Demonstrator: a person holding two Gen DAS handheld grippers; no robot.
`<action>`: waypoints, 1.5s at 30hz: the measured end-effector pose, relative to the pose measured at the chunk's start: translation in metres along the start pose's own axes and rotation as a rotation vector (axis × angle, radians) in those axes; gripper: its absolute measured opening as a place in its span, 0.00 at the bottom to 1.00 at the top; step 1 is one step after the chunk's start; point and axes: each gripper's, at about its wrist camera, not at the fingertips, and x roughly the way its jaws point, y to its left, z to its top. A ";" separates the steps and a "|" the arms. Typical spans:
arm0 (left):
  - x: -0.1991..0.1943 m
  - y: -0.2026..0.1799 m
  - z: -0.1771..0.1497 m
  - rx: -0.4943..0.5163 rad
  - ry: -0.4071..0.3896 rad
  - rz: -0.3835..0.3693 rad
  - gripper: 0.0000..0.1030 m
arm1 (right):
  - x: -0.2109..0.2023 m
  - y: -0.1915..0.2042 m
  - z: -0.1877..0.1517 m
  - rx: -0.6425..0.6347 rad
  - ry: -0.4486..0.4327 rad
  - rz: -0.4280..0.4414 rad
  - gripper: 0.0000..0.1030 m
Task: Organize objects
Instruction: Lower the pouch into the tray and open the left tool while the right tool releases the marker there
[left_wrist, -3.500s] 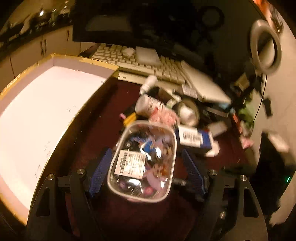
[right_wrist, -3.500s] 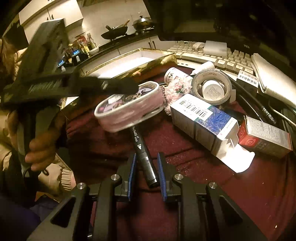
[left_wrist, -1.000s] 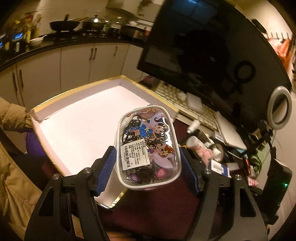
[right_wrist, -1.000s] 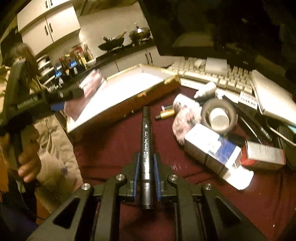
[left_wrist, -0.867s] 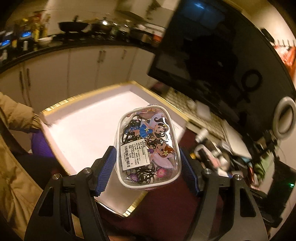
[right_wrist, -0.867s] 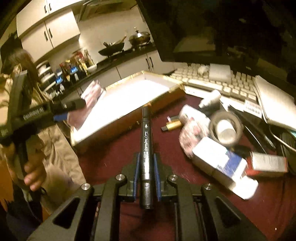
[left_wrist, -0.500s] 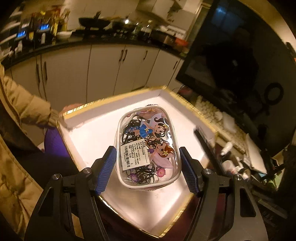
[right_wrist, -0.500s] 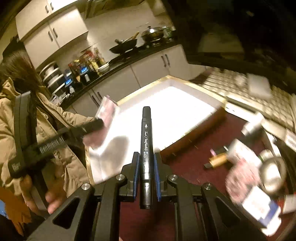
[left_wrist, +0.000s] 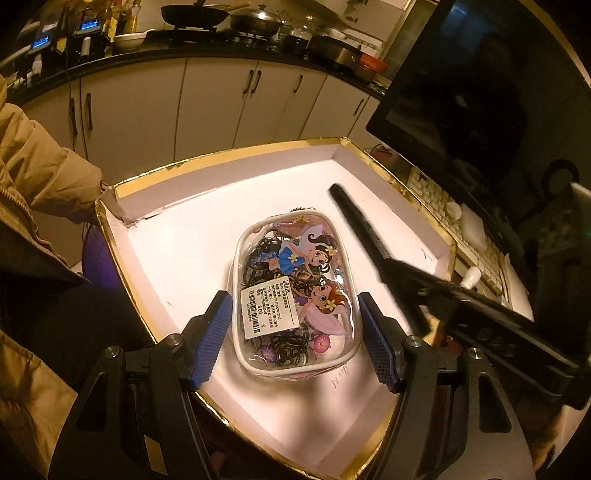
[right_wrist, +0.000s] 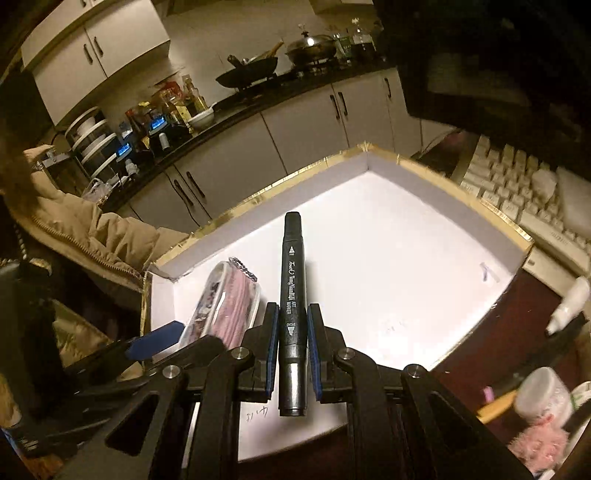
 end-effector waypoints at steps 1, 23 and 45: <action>0.000 -0.001 -0.001 0.005 0.005 0.009 0.67 | 0.003 -0.002 -0.002 0.002 0.007 0.003 0.13; -0.019 -0.001 -0.003 -0.080 -0.038 -0.082 0.70 | 0.007 -0.017 -0.003 0.000 0.017 0.070 0.37; -0.042 -0.109 -0.074 0.212 -0.031 -0.267 0.77 | -0.178 -0.087 -0.140 0.149 -0.247 -0.048 0.52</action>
